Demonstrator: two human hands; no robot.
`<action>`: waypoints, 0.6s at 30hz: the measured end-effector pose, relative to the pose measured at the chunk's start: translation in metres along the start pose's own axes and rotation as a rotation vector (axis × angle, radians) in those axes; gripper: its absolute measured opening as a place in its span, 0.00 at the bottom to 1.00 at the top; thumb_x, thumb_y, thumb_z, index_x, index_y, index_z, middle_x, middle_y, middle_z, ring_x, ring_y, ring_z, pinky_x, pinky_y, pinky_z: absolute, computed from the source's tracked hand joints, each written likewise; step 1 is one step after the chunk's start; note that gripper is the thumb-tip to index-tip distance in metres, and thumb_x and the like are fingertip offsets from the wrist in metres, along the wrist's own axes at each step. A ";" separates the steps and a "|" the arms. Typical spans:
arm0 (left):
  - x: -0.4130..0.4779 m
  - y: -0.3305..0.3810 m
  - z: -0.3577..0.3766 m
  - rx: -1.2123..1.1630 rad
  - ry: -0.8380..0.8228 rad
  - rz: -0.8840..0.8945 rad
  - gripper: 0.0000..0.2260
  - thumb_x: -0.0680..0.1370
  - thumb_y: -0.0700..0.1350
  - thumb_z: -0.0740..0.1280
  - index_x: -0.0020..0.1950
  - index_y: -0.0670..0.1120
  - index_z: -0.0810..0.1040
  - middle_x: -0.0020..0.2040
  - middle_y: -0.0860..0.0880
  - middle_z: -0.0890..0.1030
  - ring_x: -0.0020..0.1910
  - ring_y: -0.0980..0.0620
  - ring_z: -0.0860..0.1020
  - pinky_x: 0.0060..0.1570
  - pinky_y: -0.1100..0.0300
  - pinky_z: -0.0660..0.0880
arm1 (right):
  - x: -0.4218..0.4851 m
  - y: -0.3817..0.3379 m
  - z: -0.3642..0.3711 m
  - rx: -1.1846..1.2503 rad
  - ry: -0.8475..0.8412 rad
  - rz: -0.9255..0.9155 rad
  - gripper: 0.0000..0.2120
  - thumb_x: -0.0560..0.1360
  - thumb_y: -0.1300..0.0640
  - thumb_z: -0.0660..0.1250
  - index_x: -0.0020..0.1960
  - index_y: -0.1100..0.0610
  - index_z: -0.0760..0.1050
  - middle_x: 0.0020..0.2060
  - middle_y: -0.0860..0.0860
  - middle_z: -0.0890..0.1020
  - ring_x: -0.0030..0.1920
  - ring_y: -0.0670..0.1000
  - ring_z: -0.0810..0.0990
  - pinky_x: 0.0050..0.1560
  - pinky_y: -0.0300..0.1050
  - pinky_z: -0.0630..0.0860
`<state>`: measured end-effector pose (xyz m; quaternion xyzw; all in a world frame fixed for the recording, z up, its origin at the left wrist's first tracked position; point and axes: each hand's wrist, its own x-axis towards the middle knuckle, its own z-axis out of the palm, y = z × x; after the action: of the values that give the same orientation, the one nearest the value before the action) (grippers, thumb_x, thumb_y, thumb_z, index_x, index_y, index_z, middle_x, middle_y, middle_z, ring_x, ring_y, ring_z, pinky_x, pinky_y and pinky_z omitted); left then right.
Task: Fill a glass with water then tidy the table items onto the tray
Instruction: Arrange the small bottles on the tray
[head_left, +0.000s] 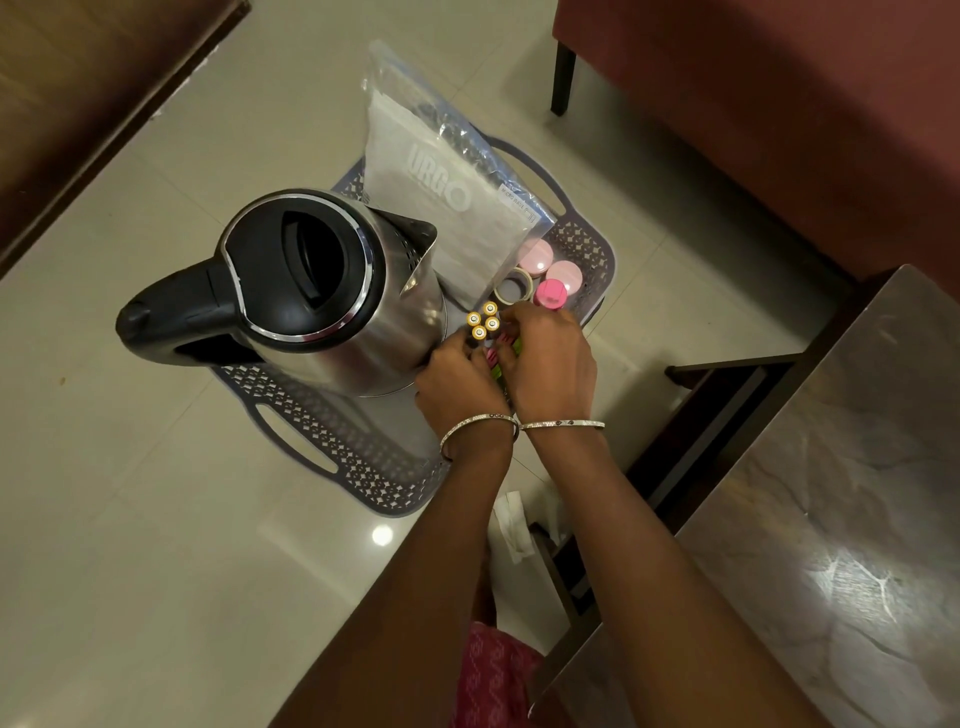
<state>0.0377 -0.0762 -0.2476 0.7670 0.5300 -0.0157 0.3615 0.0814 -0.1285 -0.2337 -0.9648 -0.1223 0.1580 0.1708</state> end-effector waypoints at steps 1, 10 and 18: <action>0.000 0.000 0.000 0.000 -0.003 0.001 0.11 0.77 0.46 0.67 0.58 0.54 0.81 0.50 0.48 0.85 0.51 0.43 0.80 0.49 0.51 0.76 | 0.001 0.000 0.000 0.006 -0.002 -0.005 0.10 0.75 0.58 0.65 0.55 0.54 0.79 0.49 0.53 0.81 0.53 0.55 0.78 0.41 0.44 0.69; 0.000 0.003 -0.001 -0.006 -0.001 0.022 0.13 0.76 0.44 0.67 0.60 0.52 0.80 0.52 0.47 0.84 0.53 0.41 0.79 0.49 0.52 0.75 | 0.005 0.001 0.002 -0.018 -0.023 -0.039 0.11 0.76 0.59 0.63 0.55 0.52 0.79 0.48 0.54 0.83 0.51 0.57 0.81 0.40 0.44 0.68; -0.001 0.006 -0.002 -0.052 -0.001 0.022 0.14 0.75 0.42 0.67 0.59 0.52 0.80 0.51 0.48 0.85 0.53 0.44 0.81 0.50 0.53 0.76 | 0.009 0.001 0.005 -0.061 -0.058 -0.042 0.10 0.76 0.57 0.64 0.55 0.51 0.79 0.47 0.53 0.83 0.49 0.58 0.81 0.38 0.44 0.67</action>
<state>0.0414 -0.0767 -0.2422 0.7630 0.5216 0.0019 0.3817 0.0877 -0.1252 -0.2408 -0.9618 -0.1522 0.1786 0.1410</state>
